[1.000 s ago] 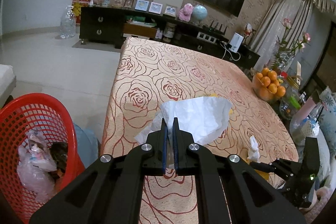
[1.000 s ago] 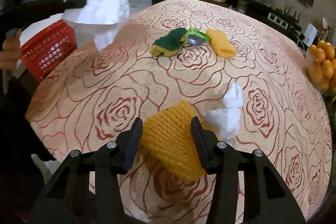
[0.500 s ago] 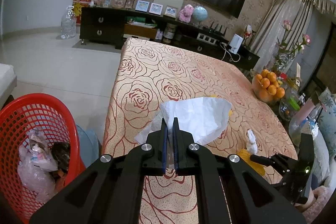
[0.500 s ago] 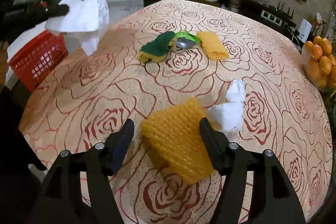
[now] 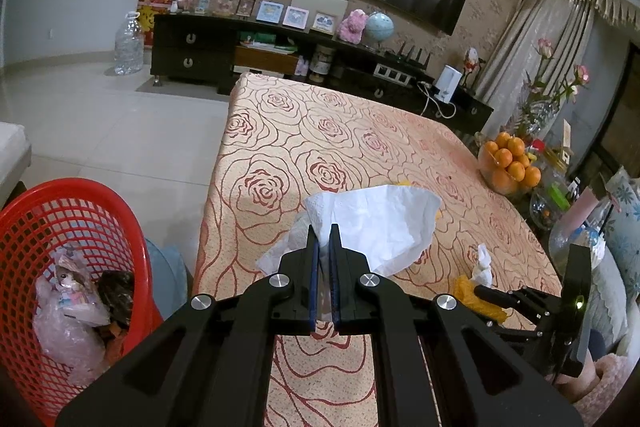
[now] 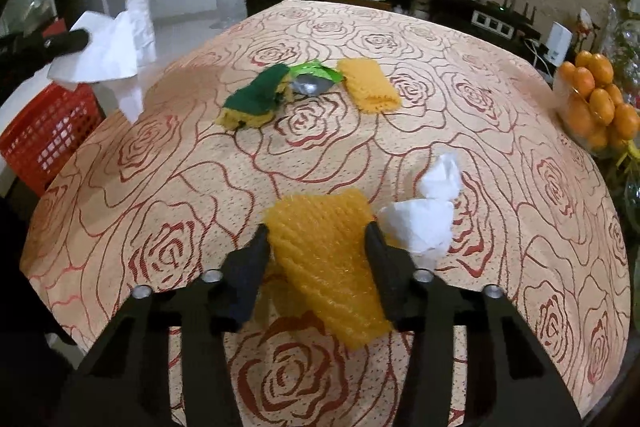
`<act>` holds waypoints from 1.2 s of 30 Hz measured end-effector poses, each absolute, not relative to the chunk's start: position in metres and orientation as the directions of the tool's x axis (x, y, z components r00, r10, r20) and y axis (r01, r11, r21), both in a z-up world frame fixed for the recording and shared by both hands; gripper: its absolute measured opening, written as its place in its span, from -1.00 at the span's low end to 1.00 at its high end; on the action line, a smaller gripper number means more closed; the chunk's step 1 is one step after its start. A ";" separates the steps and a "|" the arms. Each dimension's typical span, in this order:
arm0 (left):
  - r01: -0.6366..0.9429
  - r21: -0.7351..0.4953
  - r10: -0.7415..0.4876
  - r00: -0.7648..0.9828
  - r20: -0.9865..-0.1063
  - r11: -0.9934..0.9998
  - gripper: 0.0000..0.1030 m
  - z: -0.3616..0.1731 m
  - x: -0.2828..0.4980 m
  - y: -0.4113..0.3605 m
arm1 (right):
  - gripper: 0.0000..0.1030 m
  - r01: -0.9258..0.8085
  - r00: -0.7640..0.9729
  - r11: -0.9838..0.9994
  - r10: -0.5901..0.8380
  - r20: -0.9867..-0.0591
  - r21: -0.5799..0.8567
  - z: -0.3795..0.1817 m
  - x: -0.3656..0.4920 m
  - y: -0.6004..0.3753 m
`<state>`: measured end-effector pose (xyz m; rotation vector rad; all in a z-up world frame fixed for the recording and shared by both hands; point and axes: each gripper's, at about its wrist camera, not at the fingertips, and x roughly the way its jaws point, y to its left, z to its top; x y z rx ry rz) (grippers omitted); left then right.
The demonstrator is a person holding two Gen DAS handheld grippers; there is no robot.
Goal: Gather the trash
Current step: 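Grasp the yellow mesh fruit sleeve with the right gripper, then carry the tissue and yellow mesh sleeve over the wastebasket with both grippers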
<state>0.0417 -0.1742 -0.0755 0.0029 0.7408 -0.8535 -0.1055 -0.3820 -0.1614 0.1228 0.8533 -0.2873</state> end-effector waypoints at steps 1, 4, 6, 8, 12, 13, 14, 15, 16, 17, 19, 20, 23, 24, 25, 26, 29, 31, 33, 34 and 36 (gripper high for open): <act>0.685 -0.281 -0.682 0.427 -0.593 0.672 -0.91 -0.076 0.042 -0.173 | -0.26 0.304 0.622 0.953 -0.202 -0.757 -0.005 -0.161 -0.106 -0.384; 0.687 -0.274 -0.683 0.435 -0.587 0.673 -0.91 -0.074 0.041 -0.174 | -0.40 0.324 0.623 0.946 -0.209 -0.754 0.006 -0.160 -0.106 -0.387; 0.687 -0.273 -0.685 0.440 -0.581 0.673 -0.91 -0.073 0.041 -0.172 | -0.52 0.330 0.627 0.944 -0.209 -0.751 0.012 -0.158 -0.106 -0.388; 0.687 -0.276 -0.689 0.443 -0.574 0.672 -0.91 -0.071 0.042 -0.169 | -0.58 0.328 0.640 0.944 -0.201 -0.741 0.028 -0.155 -0.105 -0.387; 0.689 -0.285 -0.700 0.446 -0.558 0.667 -0.91 -0.067 0.042 -0.166 | -0.60 0.312 0.679 0.948 -0.180 -0.712 0.057 -0.144 -0.104 -0.380; 0.690 -0.287 -0.703 0.447 -0.554 0.665 -0.91 -0.066 0.042 -0.166 | -0.60 0.300 0.692 0.951 -0.166 -0.703 0.071 -0.141 -0.103 -0.378; 0.691 -0.287 -0.704 0.448 -0.550 0.664 -0.91 -0.065 0.042 -0.164 | -0.60 0.293 0.699 0.953 -0.157 -0.697 0.079 -0.138 -0.102 -0.376; 0.691 -0.288 -0.706 0.451 -0.546 0.663 -0.91 -0.064 0.042 -0.161 | -0.60 0.285 0.706 0.955 -0.149 -0.692 0.085 -0.135 -0.101 -0.373; 0.691 -0.288 -0.707 0.452 -0.544 0.663 -0.91 -0.064 0.042 -0.161 | -0.60 0.278 0.712 0.957 -0.147 -0.687 0.084 -0.132 -0.099 -0.370; 0.690 -0.289 -0.708 0.455 -0.539 0.663 -0.91 -0.063 0.042 -0.159 | -0.60 0.273 0.716 0.958 -0.146 -0.683 0.082 -0.130 -0.098 -0.368; 0.689 -0.291 -0.711 0.461 -0.531 0.664 -0.91 -0.061 0.042 -0.156 | -0.60 0.264 0.726 0.961 -0.144 -0.673 0.079 -0.124 -0.094 -0.364; 0.688 -0.293 -0.713 0.464 -0.525 0.664 -0.91 -0.060 0.042 -0.155 | -0.60 0.260 0.732 0.962 -0.142 -0.667 0.080 -0.120 -0.091 -0.363; 0.681 -0.304 -0.718 0.475 -0.509 0.666 -0.91 -0.056 0.043 -0.150 | -0.60 0.251 0.749 0.964 -0.132 -0.650 0.093 -0.108 -0.085 -0.362; 0.679 -0.308 -0.719 0.478 -0.504 0.667 -0.91 -0.055 0.043 -0.148 | -0.60 0.249 0.754 0.964 -0.132 -0.643 0.094 -0.104 -0.082 -0.363; 0.676 -0.311 -0.720 0.482 -0.498 0.668 -0.91 -0.054 0.043 -0.146 | -0.60 0.245 0.761 0.965 -0.130 -0.636 0.096 -0.097 -0.078 -0.363; 0.672 -0.317 -0.722 0.487 -0.491 0.669 -0.91 -0.052 0.044 -0.144 | -0.60 0.243 0.765 0.965 -0.128 -0.631 0.099 -0.094 -0.076 -0.363; 0.660 -0.330 -0.724 0.503 -0.472 0.675 -0.91 -0.049 0.046 -0.137 | -0.60 0.226 0.782 0.968 -0.117 -0.612 0.104 -0.079 -0.062 -0.364; 0.653 -0.335 -0.722 0.512 -0.465 0.679 -0.91 -0.048 0.047 -0.133 | -0.60 0.208 0.800 0.972 -0.107 -0.591 0.105 -0.067 -0.051 -0.363; 0.644 -0.340 -0.719 0.524 -0.457 0.686 -0.91 -0.046 0.049 -0.130 | -0.60 0.189 0.816 0.976 -0.098 -0.569 0.103 -0.056 -0.040 -0.361; 0.638 -0.344 -0.717 0.529 -0.454 0.689 -0.91 -0.045 0.050 -0.128 | -0.60 0.182 0.823 0.978 -0.096 -0.560 0.098 -0.051 -0.035 -0.359; 0.631 -0.345 -0.712 0.537 -0.452 0.695 -0.91 -0.044 0.052 -0.126 | -0.60 0.161 0.836 0.983 -0.089 -0.542 0.087 -0.042 -0.022 -0.355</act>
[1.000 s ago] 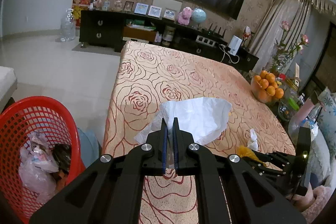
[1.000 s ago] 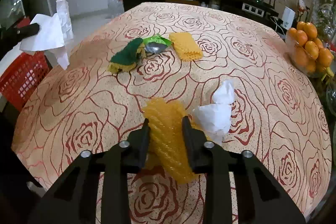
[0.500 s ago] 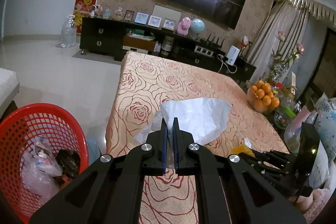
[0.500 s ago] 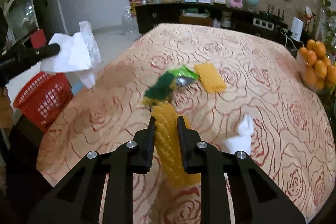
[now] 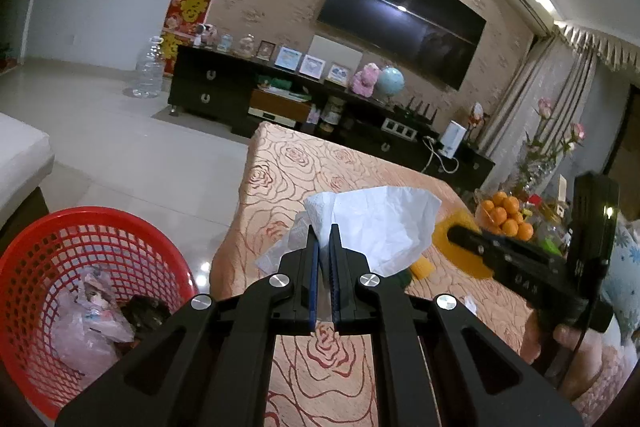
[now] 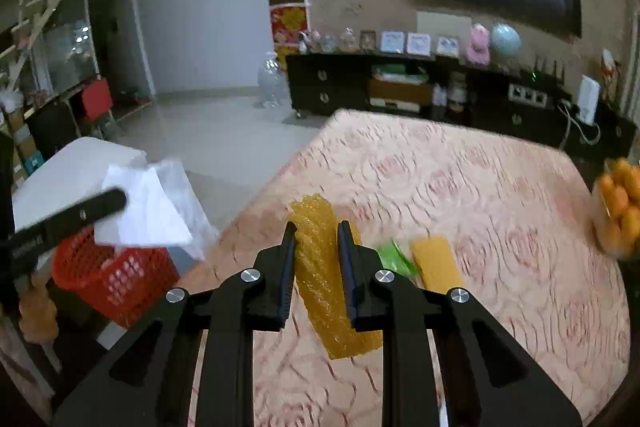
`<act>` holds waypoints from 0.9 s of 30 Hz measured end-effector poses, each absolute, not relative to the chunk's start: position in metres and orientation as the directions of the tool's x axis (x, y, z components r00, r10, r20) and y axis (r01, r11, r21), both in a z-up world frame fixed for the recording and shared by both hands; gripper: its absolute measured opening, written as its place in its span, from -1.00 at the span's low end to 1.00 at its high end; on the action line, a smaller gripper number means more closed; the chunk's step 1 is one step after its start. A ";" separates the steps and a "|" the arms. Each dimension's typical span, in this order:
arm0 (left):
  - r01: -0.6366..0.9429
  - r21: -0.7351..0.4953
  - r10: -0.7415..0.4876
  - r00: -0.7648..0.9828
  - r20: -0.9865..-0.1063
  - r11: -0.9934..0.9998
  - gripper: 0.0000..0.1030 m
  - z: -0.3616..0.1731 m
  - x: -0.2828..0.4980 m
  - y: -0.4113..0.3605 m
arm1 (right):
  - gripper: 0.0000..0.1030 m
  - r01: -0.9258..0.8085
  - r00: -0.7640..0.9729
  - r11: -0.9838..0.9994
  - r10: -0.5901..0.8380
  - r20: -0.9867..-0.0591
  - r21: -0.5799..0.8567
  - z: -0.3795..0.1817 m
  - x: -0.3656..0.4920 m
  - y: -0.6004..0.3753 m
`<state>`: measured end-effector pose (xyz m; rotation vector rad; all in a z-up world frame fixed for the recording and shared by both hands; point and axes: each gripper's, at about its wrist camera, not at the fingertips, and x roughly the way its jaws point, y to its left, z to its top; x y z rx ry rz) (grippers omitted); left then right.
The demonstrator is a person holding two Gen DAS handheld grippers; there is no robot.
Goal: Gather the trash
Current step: 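Carry the tissue and yellow mesh sleeve over the wastebasket with both grippers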
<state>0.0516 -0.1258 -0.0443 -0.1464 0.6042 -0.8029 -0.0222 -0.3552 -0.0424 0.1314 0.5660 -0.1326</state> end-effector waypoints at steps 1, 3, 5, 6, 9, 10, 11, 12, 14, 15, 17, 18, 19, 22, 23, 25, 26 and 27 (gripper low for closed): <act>0.627 -0.343 -0.708 0.543 -0.451 0.699 -0.91 -0.044 0.052 -0.125 | -0.60 0.155 0.840 0.984 -0.086 -0.535 0.085 -0.040 -0.019 -0.354; 0.622 -0.338 -0.701 0.553 -0.450 0.707 -0.91 -0.044 0.052 -0.123 | -0.60 0.143 0.850 0.986 -0.079 -0.522 0.084 -0.038 -0.013 -0.354; 0.615 -0.333 -0.694 0.561 -0.451 0.714 -0.91 -0.044 0.053 -0.121 | -0.60 0.134 0.855 0.987 -0.070 -0.513 0.088 -0.041 -0.009 -0.353; 0.612 -0.331 -0.690 0.566 -0.451 0.718 -0.91 -0.044 0.053 -0.120 | -0.60 0.133 0.853 0.987 -0.067 -0.517 0.092 -0.044 -0.008 -0.352; 0.597 -0.325 -0.676 0.584 -0.450 0.733 -0.91 -0.043 0.053 -0.117 | -0.60 0.124 0.839 0.986 -0.044 -0.543 0.112 -0.051 0.000 -0.351; 0.593 -0.324 -0.672 0.590 -0.448 0.737 -0.91 -0.042 0.053 -0.115 | -0.60 0.115 0.839 0.987 -0.036 -0.543 0.112 -0.051 0.002 -0.348; 0.587 -0.321 -0.665 0.599 -0.445 0.743 -0.91 -0.041 0.054 -0.111 | -0.60 0.107 0.840 0.988 -0.029 -0.541 0.112 -0.050 0.003 -0.345; 0.580 -0.314 -0.657 0.610 -0.444 0.751 -0.91 -0.040 0.054 -0.107 | -0.60 0.099 0.842 0.989 -0.023 -0.539 0.112 -0.049 0.003 -0.341; 0.565 -0.303 -0.638 0.626 -0.448 0.767 -0.91 -0.039 0.057 -0.100 | -0.60 0.085 0.844 0.990 -0.012 -0.536 0.112 -0.048 0.004 -0.335; 0.557 -0.298 -0.628 0.632 -0.453 0.776 -0.91 -0.038 0.059 -0.096 | -0.60 0.080 0.845 0.990 -0.007 -0.535 0.113 -0.047 0.005 -0.332; 0.534 -0.272 -0.595 0.656 -0.464 0.801 -0.91 -0.038 0.060 -0.088 | -0.60 0.071 0.845 0.991 0.003 -0.534 0.118 -0.046 0.007 -0.326; 0.528 -0.264 -0.586 0.663 -0.466 0.808 -0.91 -0.036 0.060 -0.085 | -0.60 0.066 0.845 0.991 0.009 -0.535 0.120 -0.045 0.008 -0.323; 0.520 -0.253 -0.574 0.673 -0.467 0.816 -0.91 -0.036 0.060 -0.081 | -0.60 0.059 0.845 0.991 0.016 -0.535 0.123 -0.044 0.009 -0.319; 0.485 -0.212 -0.524 0.714 -0.465 0.848 -0.91 -0.030 0.058 -0.062 | -0.60 0.030 0.846 0.992 0.040 -0.532 0.122 -0.043 0.014 -0.305; 0.474 -0.204 -0.511 0.723 -0.465 0.856 -0.91 -0.029 0.058 -0.058 | -0.60 0.020 0.847 0.992 0.048 -0.530 0.121 -0.042 0.015 -0.300; 0.439 -0.196 -0.477 0.744 -0.468 0.877 -0.91 -0.029 0.060 -0.044 | -0.60 -0.004 0.848 0.993 0.067 -0.526 0.120 -0.040 0.018 -0.290; 0.429 -0.200 -0.471 0.747 -0.469 0.881 -0.91 -0.029 0.063 -0.040 | -0.60 -0.016 0.847 0.993 0.077 -0.525 0.120 -0.039 0.020 -0.284; 0.414 -0.209 -0.462 0.752 -0.470 0.886 -0.91 -0.030 0.065 -0.034 | -0.60 -0.025 0.847 0.992 0.085 -0.525 0.120 -0.039 0.022 -0.280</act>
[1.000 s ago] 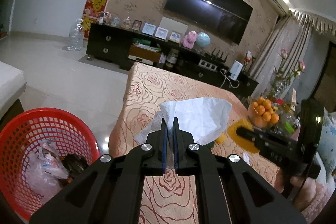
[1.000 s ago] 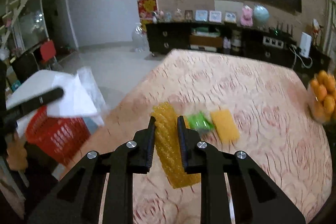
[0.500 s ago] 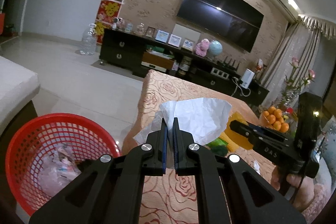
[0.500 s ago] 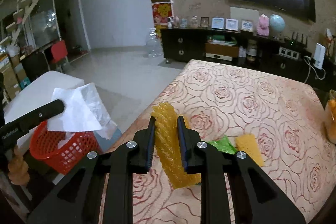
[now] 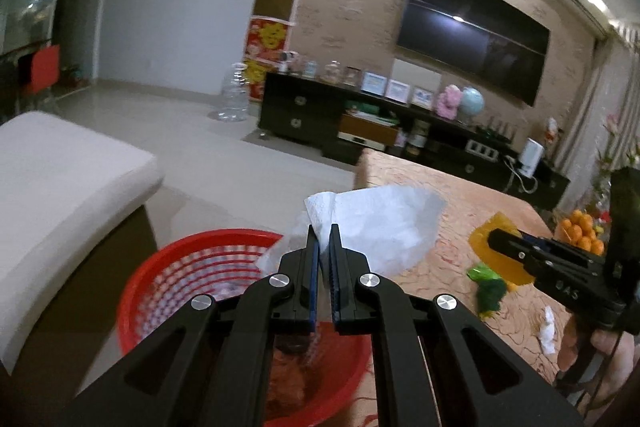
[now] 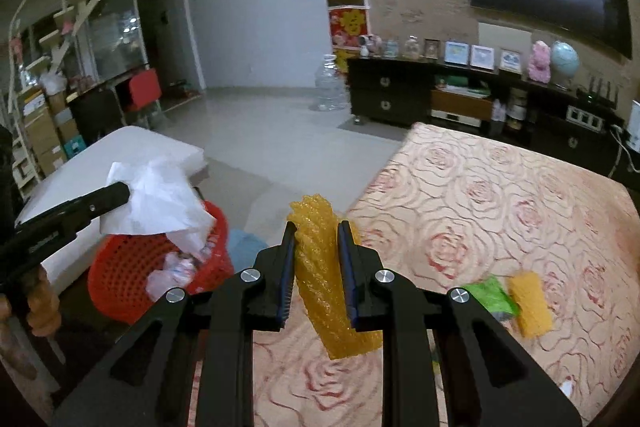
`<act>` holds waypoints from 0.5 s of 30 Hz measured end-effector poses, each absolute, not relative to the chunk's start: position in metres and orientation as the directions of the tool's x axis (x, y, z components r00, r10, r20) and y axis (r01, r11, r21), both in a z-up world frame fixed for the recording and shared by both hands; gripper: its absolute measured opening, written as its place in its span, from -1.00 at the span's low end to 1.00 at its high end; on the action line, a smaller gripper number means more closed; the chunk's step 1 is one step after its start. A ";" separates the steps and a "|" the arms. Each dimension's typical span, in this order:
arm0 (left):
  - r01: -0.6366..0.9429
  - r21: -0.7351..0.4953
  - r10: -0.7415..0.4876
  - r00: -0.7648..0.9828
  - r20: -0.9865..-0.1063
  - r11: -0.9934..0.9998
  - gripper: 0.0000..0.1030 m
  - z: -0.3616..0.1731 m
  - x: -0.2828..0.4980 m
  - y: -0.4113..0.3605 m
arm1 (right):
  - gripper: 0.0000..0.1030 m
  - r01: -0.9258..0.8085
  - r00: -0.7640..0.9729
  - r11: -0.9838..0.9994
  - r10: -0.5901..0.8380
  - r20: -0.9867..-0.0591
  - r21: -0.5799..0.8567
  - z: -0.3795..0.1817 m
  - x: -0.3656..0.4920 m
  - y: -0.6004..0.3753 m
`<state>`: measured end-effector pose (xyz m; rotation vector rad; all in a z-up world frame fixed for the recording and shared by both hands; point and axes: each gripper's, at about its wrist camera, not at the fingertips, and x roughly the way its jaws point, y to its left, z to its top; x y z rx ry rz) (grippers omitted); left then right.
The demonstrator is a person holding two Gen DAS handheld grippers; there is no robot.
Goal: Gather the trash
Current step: 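Carry the tissue and yellow mesh sleeve over the wastebasket with both grippers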
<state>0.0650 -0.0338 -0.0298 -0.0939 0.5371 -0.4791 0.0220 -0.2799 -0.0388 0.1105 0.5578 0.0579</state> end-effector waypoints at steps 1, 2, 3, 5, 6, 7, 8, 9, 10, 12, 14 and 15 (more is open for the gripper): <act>0.396 -0.218 -0.451 0.758 -0.471 0.892 -0.91 -0.031 0.068 -0.028 | -0.60 -0.039 0.845 0.992 0.097 -0.526 0.120 -0.038 0.025 -0.273; 0.387 -0.221 -0.446 0.761 -0.471 0.895 -0.91 -0.032 0.069 -0.024 | -0.60 -0.049 0.844 0.992 0.106 -0.527 0.120 -0.038 0.027 -0.268; 0.376 -0.223 -0.437 0.766 -0.471 0.899 -0.91 -0.033 0.070 -0.020 | -0.60 -0.060 0.841 0.991 0.114 -0.528 0.117 -0.037 0.029 -0.263; 0.361 -0.218 -0.422 0.772 -0.475 0.907 -0.91 -0.035 0.073 -0.016 | -0.60 -0.084 0.836 0.990 0.133 -0.533 0.116 -0.038 0.035 -0.252; 0.352 -0.221 -0.415 0.773 -0.479 0.910 -0.91 -0.036 0.075 -0.013 | -0.60 -0.099 0.830 0.988 0.150 -0.537 0.122 -0.038 0.039 -0.246; 0.341 -0.227 -0.409 0.774 -0.484 0.912 -0.91 -0.038 0.076 -0.009 | -0.60 -0.109 0.826 0.986 0.161 -0.539 0.127 -0.037 0.041 -0.242; 0.332 -0.233 -0.405 0.775 -0.485 0.914 -0.91 -0.038 0.076 -0.005 | -0.60 -0.121 0.823 0.984 0.175 -0.541 0.134 -0.036 0.043 -0.238; 0.324 -0.239 -0.402 0.776 -0.486 0.915 -0.91 -0.039 0.077 -0.002 | -0.60 -0.138 0.817 0.980 0.194 -0.544 0.143 -0.036 0.047 -0.233; 0.316 -0.243 -0.397 0.778 -0.487 0.917 -0.91 -0.039 0.078 0.001 | -0.60 -0.150 0.812 0.977 0.208 -0.546 0.148 -0.037 0.051 -0.228; 0.298 -0.242 -0.382 0.780 -0.496 0.923 -0.91 -0.042 0.078 0.005 | -0.60 -0.174 0.802 0.973 0.231 -0.551 0.154 -0.038 0.057 -0.217; 0.290 -0.230 -0.368 0.778 -0.509 0.929 -0.91 -0.044 0.077 0.006 | -0.60 -0.191 0.794 0.969 0.246 -0.555 0.158 -0.041 0.059 -0.209; 0.287 -0.223 -0.363 0.779 -0.512 0.931 -0.91 -0.045 0.076 0.007 | -0.60 -0.197 0.790 0.967 0.254 -0.558 0.162 -0.043 0.061 -0.206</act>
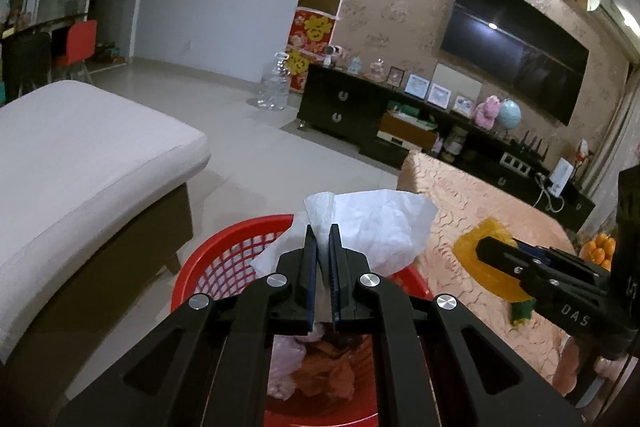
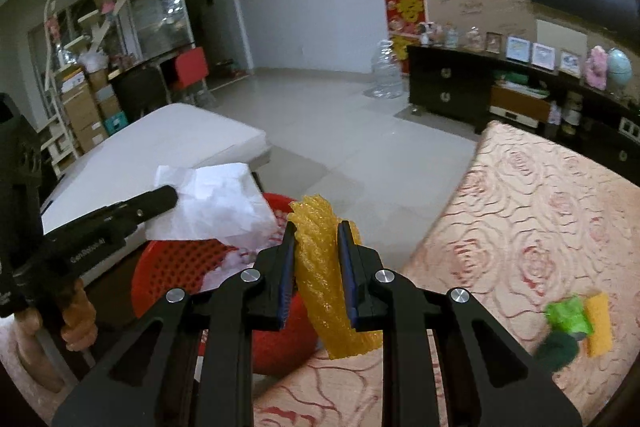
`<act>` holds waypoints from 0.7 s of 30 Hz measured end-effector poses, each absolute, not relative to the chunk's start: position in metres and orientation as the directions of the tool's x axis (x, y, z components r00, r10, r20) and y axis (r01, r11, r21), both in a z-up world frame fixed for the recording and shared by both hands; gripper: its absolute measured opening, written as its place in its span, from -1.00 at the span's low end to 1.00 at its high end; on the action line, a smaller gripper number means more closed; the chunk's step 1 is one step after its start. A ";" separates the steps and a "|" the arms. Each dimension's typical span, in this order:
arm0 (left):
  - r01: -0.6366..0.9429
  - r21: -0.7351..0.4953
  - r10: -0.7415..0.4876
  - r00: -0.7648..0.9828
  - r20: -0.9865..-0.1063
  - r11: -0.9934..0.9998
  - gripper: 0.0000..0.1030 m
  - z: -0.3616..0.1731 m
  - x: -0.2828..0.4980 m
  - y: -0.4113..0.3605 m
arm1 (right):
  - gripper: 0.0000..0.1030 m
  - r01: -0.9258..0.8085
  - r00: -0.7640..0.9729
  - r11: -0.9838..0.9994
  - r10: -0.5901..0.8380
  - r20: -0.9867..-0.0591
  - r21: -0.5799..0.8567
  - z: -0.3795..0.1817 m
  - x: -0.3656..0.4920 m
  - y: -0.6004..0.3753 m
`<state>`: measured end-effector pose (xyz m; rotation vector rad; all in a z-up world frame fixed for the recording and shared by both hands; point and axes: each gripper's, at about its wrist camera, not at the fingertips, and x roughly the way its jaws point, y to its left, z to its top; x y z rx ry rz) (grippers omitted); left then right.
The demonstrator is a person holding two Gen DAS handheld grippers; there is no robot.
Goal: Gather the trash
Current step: 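Carry the tissue and yellow mesh sleeve over the wastebasket with both grippers, then open the left gripper and the right gripper over the wastebasket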
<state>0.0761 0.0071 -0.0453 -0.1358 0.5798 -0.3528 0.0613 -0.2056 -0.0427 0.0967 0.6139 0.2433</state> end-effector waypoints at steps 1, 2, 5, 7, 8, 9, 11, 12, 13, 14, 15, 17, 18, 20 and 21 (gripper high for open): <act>0.286 -0.220 -0.360 0.780 -0.512 0.933 -0.91 -0.045 0.076 0.008 | -0.60 -0.205 0.782 0.964 0.267 -0.564 0.172 -0.046 0.064 -0.201; 0.283 -0.214 -0.354 0.783 -0.512 0.935 -0.91 -0.045 0.075 0.009 | -0.60 -0.210 0.776 0.961 0.275 -0.567 0.179 -0.048 0.065 -0.199; 0.270 -0.195 -0.333 0.788 -0.518 0.943 -0.91 -0.047 0.075 0.012 | -0.60 -0.227 0.761 0.952 0.305 -0.573 0.205 -0.051 0.071 -0.190; 0.262 -0.198 -0.328 0.785 -0.525 0.945 -0.90 -0.049 0.076 0.015 | -0.60 -0.246 0.753 0.945 0.327 -0.571 0.216 -0.051 0.073 -0.182; 0.257 -0.201 -0.325 0.784 -0.529 0.945 -0.90 -0.049 0.077 0.016 | -0.60 -0.253 0.751 0.942 0.334 -0.570 0.219 -0.051 0.074 -0.180; 0.253 -0.205 -0.324 0.783 -0.531 0.946 -0.90 -0.049 0.077 0.018 | -0.59 -0.261 0.748 0.939 0.342 -0.568 0.222 -0.052 0.074 -0.177; 0.250 -0.207 -0.323 0.782 -0.533 0.946 -0.86 -0.049 0.078 0.020 | -0.56 -0.275 0.740 0.934 0.358 -0.570 0.229 -0.053 0.073 -0.169; 0.250 -0.207 -0.323 0.782 -0.533 0.946 -0.83 -0.049 0.078 0.020 | -0.50 -0.278 0.736 0.932 0.363 -0.572 0.234 -0.054 0.073 -0.167; 0.250 -0.206 -0.323 0.782 -0.533 0.946 -0.74 -0.049 0.078 0.021 | -0.47 -0.282 0.730 0.930 0.369 -0.575 0.238 -0.057 0.073 -0.165; 0.248 -0.205 -0.320 0.783 -0.533 0.947 -0.67 -0.049 0.078 0.021 | -0.41 -0.285 0.726 0.928 0.372 -0.579 0.239 -0.059 0.073 -0.163; 0.245 -0.205 -0.318 0.785 -0.532 0.948 -0.53 -0.049 0.079 0.022 | -0.32 -0.287 0.721 0.927 0.374 -0.584 0.240 -0.061 0.073 -0.161; 0.238 -0.206 -0.312 0.789 -0.528 0.949 -0.30 -0.049 0.077 0.024 | -0.19 -0.289 0.711 0.924 0.383 -0.590 0.251 -0.064 0.073 -0.160; 0.232 -0.209 -0.309 0.791 -0.527 0.950 -0.16 -0.049 0.077 0.025 | -0.12 -0.288 0.710 0.923 0.384 -0.590 0.255 -0.064 0.073 -0.160; 0.221 -0.217 -0.304 0.795 -0.525 0.951 -0.09 -0.048 0.078 0.027 | 0.01 -0.280 0.717 0.925 0.379 -0.586 0.256 -0.064 0.071 -0.161; 0.215 -0.222 -0.302 0.795 -0.526 0.951 -0.04 -0.049 0.078 0.029 | 0.07 -0.277 0.720 0.925 0.378 -0.582 0.258 -0.063 0.071 -0.162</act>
